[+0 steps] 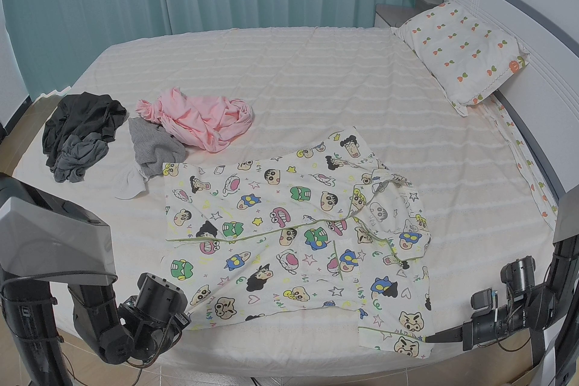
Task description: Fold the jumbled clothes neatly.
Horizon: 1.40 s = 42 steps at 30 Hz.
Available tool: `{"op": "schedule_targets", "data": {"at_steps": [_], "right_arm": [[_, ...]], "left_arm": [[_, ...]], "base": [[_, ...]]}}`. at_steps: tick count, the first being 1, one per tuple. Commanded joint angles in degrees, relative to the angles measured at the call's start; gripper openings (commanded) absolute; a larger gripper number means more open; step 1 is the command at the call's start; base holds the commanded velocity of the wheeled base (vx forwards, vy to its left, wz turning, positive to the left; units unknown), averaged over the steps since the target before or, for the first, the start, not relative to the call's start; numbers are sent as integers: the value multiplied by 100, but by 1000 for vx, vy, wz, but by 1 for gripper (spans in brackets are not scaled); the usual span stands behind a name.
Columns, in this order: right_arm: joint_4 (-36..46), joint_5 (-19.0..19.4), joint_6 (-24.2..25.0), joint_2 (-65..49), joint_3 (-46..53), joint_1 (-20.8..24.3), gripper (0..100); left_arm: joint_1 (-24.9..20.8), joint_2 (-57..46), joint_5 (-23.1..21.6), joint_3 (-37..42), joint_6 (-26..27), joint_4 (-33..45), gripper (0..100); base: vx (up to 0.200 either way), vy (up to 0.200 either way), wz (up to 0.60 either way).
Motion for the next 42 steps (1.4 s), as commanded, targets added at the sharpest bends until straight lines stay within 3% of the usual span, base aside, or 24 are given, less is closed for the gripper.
{"op": "schedule_targets", "data": {"at_steps": [1, 9, 21, 26, 31, 32, 38, 42], "right_arm": [[24, 13, -15, -11, 115, 2, 0], [833, 57, -182, -476, 115, 10, 0], [2705, 75, -481, -1610, 115, 45, 0], [2336, 75, -419, -1426, 62, 19, 0], [1184, -13, -155, -450, -61, 10, 0], [965, -39, -129, -327, -70, 54, 100], [262, -584, 99, 209, -255, 248, 100], [235, -620, 108, 227, -272, 379, 100]], "left_arm": [[2, -388, 8, 177, 108, -14, 0], [-7, -660, 8, 519, 406, -66, 0], [-15, -686, 8, 1170, 1030, -928, 0], [-7, -678, 8, 1170, 1048, -954, 0], [-7, -686, 8, 1143, 1048, -963, 0], [-7, -686, 8, 1143, 1048, -963, 0], [178, -722, 8, 1170, 1171, -954, 0], [389, -730, 8, 1161, 1268, -963, 0]], "base": [[0, 0, 0], [0, 0, 0], [0, 0, 0], [0, 0, 0], [0, 0, 0], [0, 0, 0], [0, 0, 0], [0, 0, 0]]}}
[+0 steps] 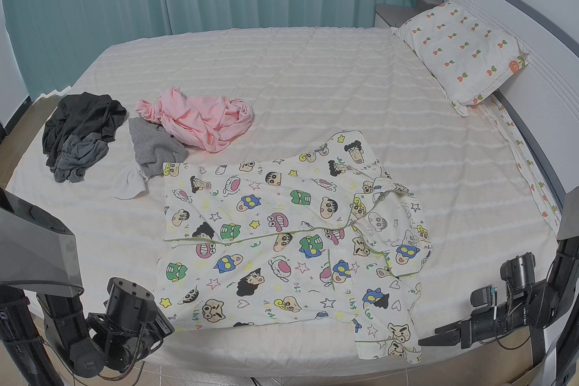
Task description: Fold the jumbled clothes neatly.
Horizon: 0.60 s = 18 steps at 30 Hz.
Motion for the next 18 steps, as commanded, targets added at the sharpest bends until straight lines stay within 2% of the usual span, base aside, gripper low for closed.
{"op": "schedule_targets", "data": {"at_steps": [1, 3, 6, 8, 11, 12, 13, 18], "right_arm": [[-44, -37, 23, 389, -82, 150, 100], [-26, -257, 23, 424, -267, 414, 100], [-18, -344, 32, 415, -337, 634, 100], [-35, -371, 40, 415, -363, 959, 100], [-18, -766, 111, 582, -495, 1398, 100], [-18, -766, 111, 582, -495, 1398, 100], [-70, -951, 322, 652, -513, 1513, 100], [-404, -1012, 515, 644, -504, 1803, 100]], "left_arm": [[188, -31, 3, 75, 57, 0, 0], [425, -57, -6, 75, 180, 0, 0], [478, -119, -14, 75, 180, 0, 0], [513, -154, -23, 75, 180, 0, 0], [583, -171, -23, 75, 180, 0, 0], [583, -171, -23, 75, 180, 0, 0], [601, -171, -23, 75, 180, 0, 0], [601, -171, -32, 75, 180, -70, 0]], "base": [[0, 0, 0], [0, 0, 0], [0, 0, 0], [0, 0, 0], [0, 0, 0], [0, 0, 0], [0, 0, 0], [0, 0, 0]]}}
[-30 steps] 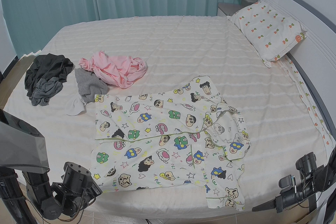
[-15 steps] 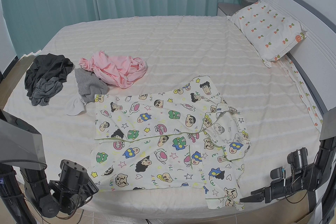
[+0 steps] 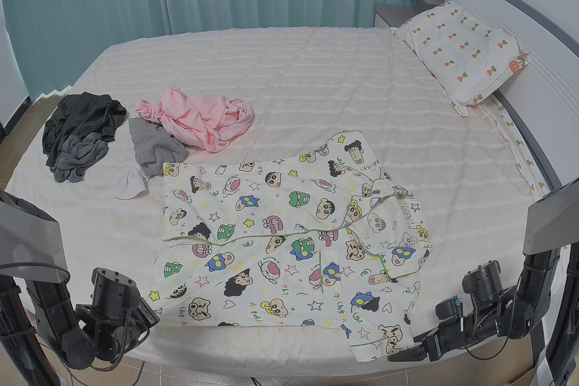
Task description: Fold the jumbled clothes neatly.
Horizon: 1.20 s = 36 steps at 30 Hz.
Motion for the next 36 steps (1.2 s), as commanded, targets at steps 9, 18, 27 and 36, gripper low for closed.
{"op": "schedule_targets", "data": {"at_steps": [9, 18, 27, 36], "right_arm": [[-896, -935, 1368, 470, -164, 1184, 100], [-1380, -1498, 1430, 663, 162, 1202, 0], [-2250, -1375, 1975, 646, 768, 1175, 0], [-1177, -1049, 2010, -224, 768, 1202, 0]], "left_arm": [[27, -1, 1, 81, -11, -217, 0], [-8, -36, 1, 90, -20, -209, 0], [-158, -107, -25, 90, 94, 108, 0], [-193, -238, -25, 90, 419, 556, 0]], "base": [[0, 0, 0], [0, 0, 0], [0, 0, 0], [0, 0, 0]]}}
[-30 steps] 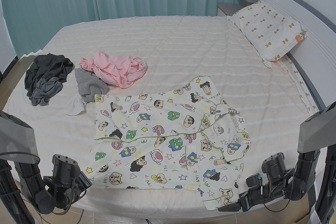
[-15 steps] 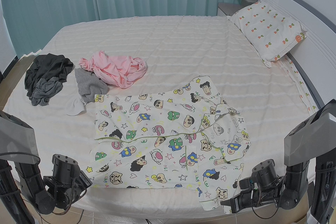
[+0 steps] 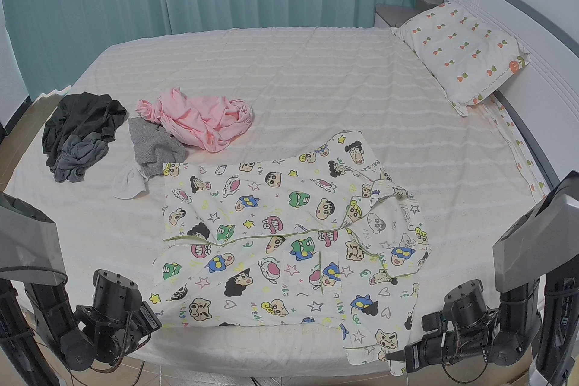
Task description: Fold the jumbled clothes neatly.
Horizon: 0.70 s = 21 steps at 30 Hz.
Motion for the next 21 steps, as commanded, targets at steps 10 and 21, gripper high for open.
{"op": "schedule_targets", "data": {"at_steps": [10, 21], "right_arm": [[1405, 365, -32, -1217, 105, 92, 0], [2512, 365, -41, -1894, 105, 417, 0]], "left_arm": [[-115, -264, 4, 92, 180, 813, 0], [-123, -896, -5, 92, 399, 2087, 0]], "base": [[0, 0, 0], [0, 0, 0]]}}
